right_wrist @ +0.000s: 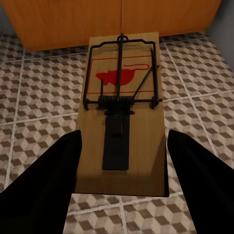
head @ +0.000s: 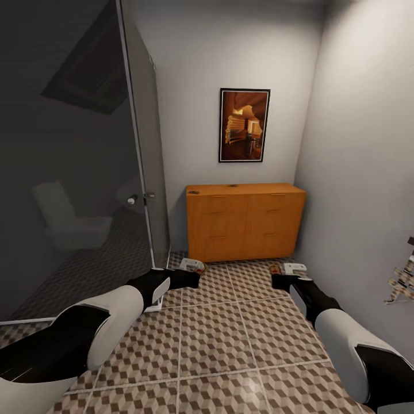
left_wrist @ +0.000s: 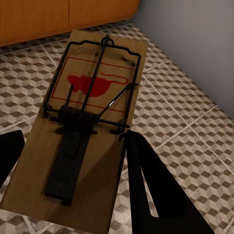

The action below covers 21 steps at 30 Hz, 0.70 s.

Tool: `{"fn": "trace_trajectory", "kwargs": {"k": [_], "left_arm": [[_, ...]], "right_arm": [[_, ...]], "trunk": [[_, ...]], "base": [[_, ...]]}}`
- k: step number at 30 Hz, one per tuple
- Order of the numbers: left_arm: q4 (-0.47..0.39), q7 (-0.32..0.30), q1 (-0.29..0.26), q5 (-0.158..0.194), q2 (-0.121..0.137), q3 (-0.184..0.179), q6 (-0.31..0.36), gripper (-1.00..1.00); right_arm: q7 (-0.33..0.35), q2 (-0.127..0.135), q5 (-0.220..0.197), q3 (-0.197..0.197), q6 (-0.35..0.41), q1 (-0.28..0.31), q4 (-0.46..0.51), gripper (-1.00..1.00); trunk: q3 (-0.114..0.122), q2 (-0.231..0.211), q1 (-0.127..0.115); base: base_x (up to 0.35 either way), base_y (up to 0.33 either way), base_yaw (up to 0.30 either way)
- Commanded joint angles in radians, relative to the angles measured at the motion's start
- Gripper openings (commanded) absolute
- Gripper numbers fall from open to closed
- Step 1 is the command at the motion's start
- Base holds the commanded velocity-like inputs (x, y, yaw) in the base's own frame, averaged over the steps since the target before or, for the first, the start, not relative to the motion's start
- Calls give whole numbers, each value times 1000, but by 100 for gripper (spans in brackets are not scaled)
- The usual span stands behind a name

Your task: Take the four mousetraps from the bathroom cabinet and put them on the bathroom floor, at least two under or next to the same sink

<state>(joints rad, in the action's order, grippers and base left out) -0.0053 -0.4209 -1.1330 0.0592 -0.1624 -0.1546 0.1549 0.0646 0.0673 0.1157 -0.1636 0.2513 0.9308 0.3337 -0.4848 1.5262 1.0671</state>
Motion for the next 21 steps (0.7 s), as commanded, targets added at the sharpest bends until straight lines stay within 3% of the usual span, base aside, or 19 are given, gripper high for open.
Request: {"fn": "trace_trajectory", "kwargs": {"k": [1, 10, 21], "left_arm": [[-1, -1, -1, 2, 0, -6, 3, -100], [-1, -1, -1, 7, 1, -5, 3, -100], [-1, -2, -1, 59, 4, -6, 3, -100]], "right_arm": [[7, -1, 10, -8, 5, 0, 1, -100], [6, -4, 10, -8, 6, 0, -1, -100], [11, -4, 33, -2, 7, 0, -10, -100]], "trunk": [[-1, 1, 0], [-1, 1, 0], [-1, 1, 0]], "base": [[0, 0, 0], [0, 0, 0], [0, 0, 0]]}}
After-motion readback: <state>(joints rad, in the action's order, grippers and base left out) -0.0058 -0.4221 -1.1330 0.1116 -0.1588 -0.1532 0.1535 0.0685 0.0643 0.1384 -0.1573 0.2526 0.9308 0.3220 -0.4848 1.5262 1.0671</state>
